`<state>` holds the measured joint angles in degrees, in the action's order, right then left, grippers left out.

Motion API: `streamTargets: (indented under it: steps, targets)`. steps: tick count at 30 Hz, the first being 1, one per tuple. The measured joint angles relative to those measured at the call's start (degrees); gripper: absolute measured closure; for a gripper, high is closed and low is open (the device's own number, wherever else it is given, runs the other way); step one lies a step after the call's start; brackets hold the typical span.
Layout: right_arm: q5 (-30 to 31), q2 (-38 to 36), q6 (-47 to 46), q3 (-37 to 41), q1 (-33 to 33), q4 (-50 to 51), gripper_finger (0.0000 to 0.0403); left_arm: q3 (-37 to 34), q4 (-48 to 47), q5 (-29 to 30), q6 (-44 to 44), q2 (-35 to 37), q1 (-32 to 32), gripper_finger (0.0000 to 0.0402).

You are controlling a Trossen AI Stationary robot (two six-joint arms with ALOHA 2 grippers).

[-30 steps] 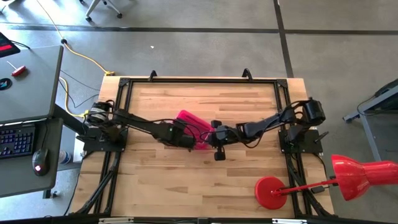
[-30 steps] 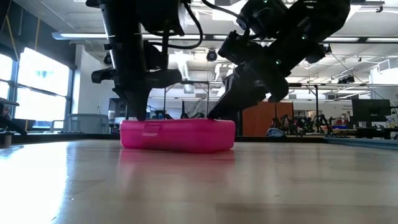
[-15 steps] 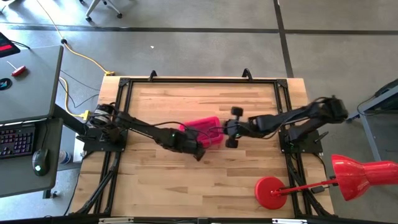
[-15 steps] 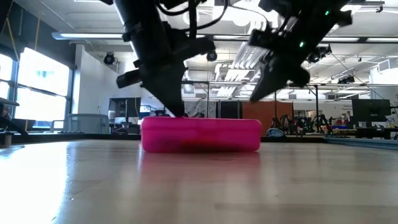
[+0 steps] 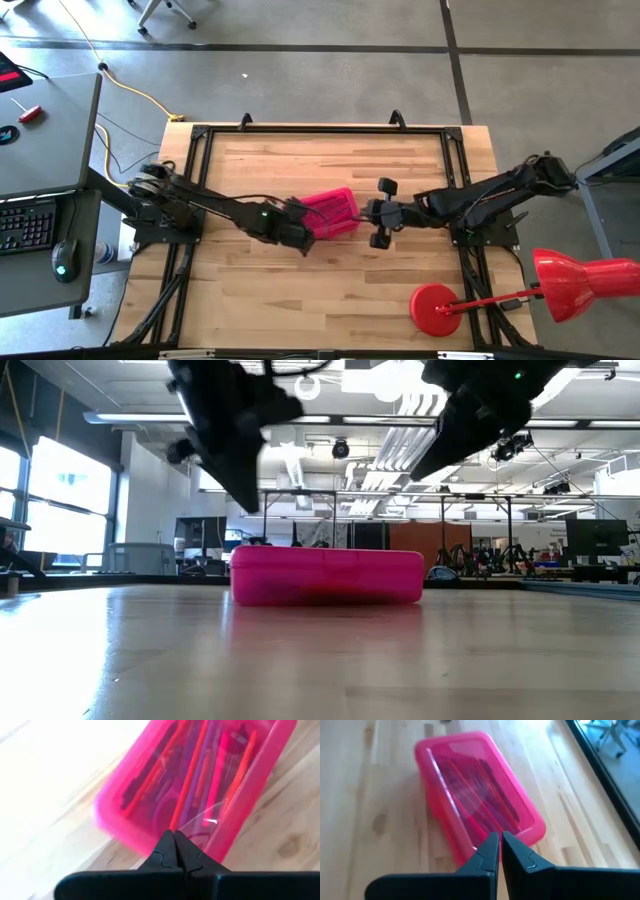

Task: Pick & place school supplies into a supply box
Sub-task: Return to Home Position

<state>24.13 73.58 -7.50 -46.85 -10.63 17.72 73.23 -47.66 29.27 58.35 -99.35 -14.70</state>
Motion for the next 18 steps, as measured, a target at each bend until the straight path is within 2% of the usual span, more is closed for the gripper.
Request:
streamTargets:
  steps: [5, 10, 14, 18]
  targets:
    - [4.99, -5.37, 1.03, 0.0, -4.06, 1.15, 0.0403, 0.09, -9.4, 2.59, -1.51, 8.86, -2.5, 0.0378]
    - [10.7, -16.98, 2.2, -0.02, -7.62, 5.39, 0.0403, 0.04, -22.86, 8.24, -4.8, 22.02, -7.25, 0.036]
    - [11.59, -26.76, 3.12, 0.69, -10.4, 9.48, 0.0403, -0.57, -25.13, 14.32, -11.91, 30.07, -13.62, 0.0357]
    - [11.68, -36.75, 2.04, 7.98, -13.03, 6.95, 0.0403, -5.87, -21.01, 19.8, -13.23, 38.61, -21.14, 0.0356]
